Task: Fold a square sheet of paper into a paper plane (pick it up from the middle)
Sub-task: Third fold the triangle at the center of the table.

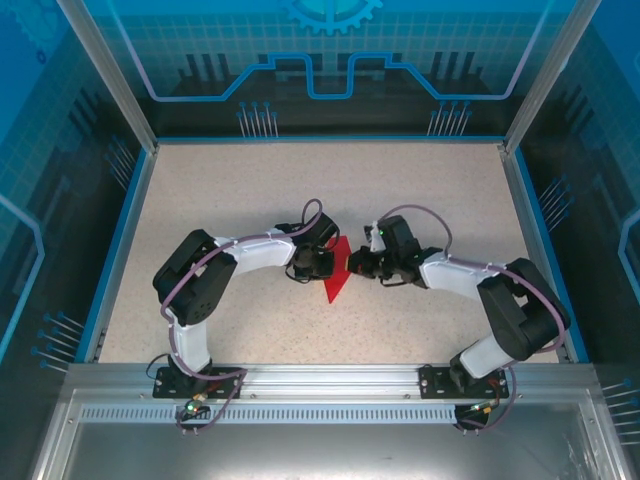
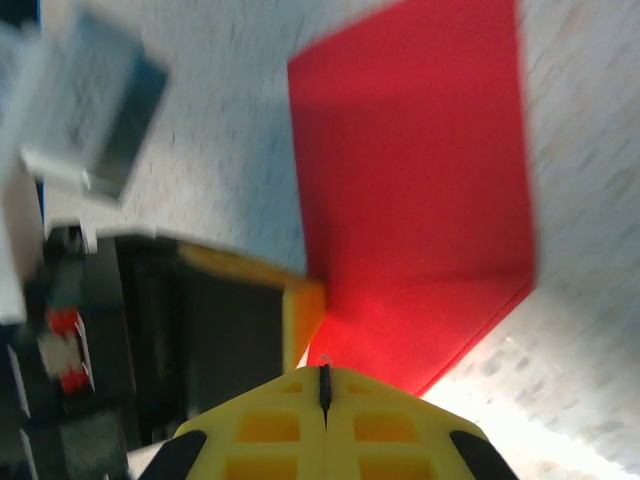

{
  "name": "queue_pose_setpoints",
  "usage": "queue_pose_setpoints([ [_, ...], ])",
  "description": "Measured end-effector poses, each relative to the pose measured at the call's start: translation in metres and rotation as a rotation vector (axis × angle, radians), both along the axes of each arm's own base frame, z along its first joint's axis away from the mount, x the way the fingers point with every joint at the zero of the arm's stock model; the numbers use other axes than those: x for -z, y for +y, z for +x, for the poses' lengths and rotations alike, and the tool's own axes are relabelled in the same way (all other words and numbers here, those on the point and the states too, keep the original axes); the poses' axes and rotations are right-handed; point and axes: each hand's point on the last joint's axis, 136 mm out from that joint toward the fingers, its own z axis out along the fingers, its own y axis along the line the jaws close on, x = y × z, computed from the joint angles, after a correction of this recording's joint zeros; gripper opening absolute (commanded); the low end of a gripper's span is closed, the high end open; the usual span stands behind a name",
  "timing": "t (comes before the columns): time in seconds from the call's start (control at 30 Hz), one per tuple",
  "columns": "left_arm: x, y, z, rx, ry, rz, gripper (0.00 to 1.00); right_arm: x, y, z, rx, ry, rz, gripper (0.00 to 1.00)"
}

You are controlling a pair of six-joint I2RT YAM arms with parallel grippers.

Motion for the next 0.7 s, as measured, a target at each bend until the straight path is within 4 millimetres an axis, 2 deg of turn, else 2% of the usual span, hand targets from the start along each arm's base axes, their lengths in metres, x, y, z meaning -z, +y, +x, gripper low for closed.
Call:
queue_pose_setpoints([
  [0.13,0.0,0.0,0.0,-0.001,-0.002,-0.002,0.0,0.008,0.014,-0.023,-0.033,0.058,0.011,0.0],
  [0.3,0.0,-0.001,0.0,0.0,-0.003,-0.006,0.0,0.016,0.029,-0.029,-0.046,0.085,0.031,0.0],
  [0.43,0.0,-0.001,0.0,-0.001,-0.002,-0.006,0.0,0.032,0.031,-0.031,-0.04,0.126,0.019,0.0],
  [0.7,0.0,-0.001,0.0,-0.006,-0.004,-0.01,0.0,0.044,0.034,-0.035,-0.051,0.152,0.016,0.0],
])
